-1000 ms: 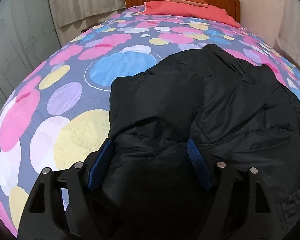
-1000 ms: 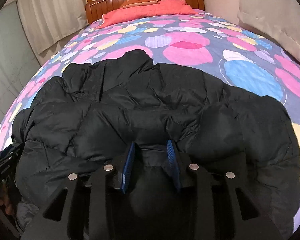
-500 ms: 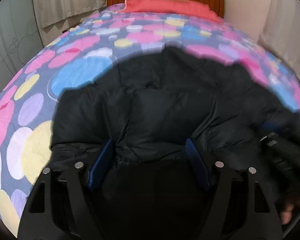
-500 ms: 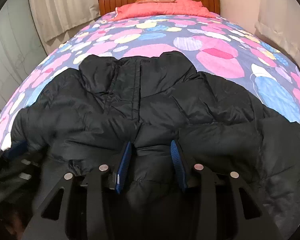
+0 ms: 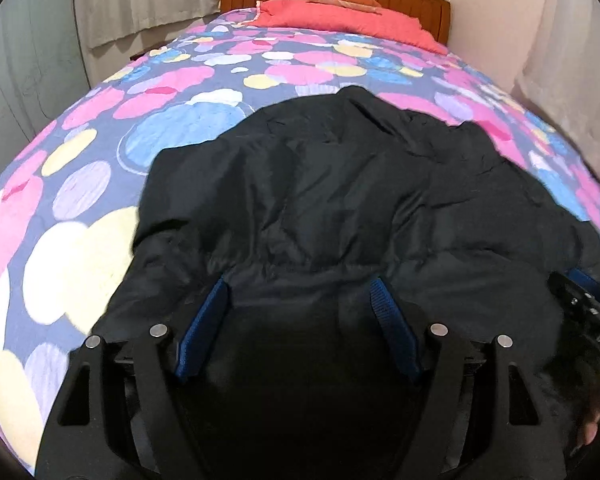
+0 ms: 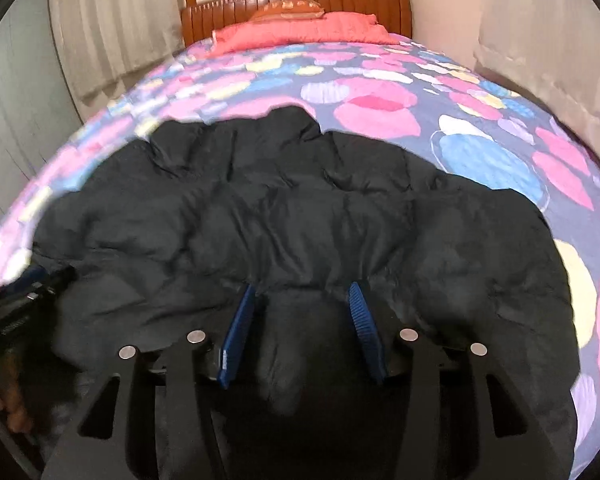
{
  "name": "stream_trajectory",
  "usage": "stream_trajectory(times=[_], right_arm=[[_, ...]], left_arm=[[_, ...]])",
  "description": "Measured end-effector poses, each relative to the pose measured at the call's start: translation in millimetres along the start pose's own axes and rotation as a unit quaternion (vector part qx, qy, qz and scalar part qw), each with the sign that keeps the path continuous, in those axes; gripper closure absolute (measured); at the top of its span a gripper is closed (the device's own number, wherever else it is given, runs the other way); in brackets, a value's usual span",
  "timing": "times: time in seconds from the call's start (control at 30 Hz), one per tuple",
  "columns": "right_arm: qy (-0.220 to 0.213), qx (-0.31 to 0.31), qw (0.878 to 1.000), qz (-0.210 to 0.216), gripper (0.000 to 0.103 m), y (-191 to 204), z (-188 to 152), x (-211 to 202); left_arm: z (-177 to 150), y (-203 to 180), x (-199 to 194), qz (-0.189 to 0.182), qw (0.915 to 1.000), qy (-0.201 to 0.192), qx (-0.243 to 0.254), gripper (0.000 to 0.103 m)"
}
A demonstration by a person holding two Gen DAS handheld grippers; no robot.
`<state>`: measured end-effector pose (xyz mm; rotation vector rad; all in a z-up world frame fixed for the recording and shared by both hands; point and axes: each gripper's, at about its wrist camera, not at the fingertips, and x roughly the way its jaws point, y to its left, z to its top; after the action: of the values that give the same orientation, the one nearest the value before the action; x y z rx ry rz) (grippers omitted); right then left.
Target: Fold large clothes
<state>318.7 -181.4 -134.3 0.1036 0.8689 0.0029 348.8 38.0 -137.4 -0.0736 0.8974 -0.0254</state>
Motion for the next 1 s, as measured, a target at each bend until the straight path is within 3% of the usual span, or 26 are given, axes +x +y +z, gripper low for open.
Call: stream_trajectory(times=[0.13, 0.33, 0.5, 0.8, 1.0], right_arm=[[-0.019, 0.007, 1.000, -0.004, 0.047, -24.5, -23.8, -49.5], [-0.009, 0.039, 0.998, -0.039, 0.045, -78.9, -78.8, -104.7], [0.011, 0.079, 0.995, -0.068, 0.038, -127.2, -129.9, -144.9], [0.057, 0.137, 0.988, -0.049, 0.037, -166.5, -210.1, -174.3], [0.054, 0.153, 0.986, -0.036, 0.029, -168.2, -233.3, -183.4]], left_arm=[[-21.5, 25.9, -39.2, -0.015, 0.9995, -0.019, -0.019, 0.028], [-77.8, 69.6, -101.0, 0.003, 0.9990, -0.028, -0.035, 0.023], [-132.0, 103.2, -140.4, 0.004, 0.9979, -0.009, -0.064, 0.021], [-205.3, 126.8, -168.6, -0.048, 0.9911, 0.034, -0.120, 0.020], [-228.8, 129.8, -175.5, -0.089, 0.9839, 0.042, -0.149, 0.016]])
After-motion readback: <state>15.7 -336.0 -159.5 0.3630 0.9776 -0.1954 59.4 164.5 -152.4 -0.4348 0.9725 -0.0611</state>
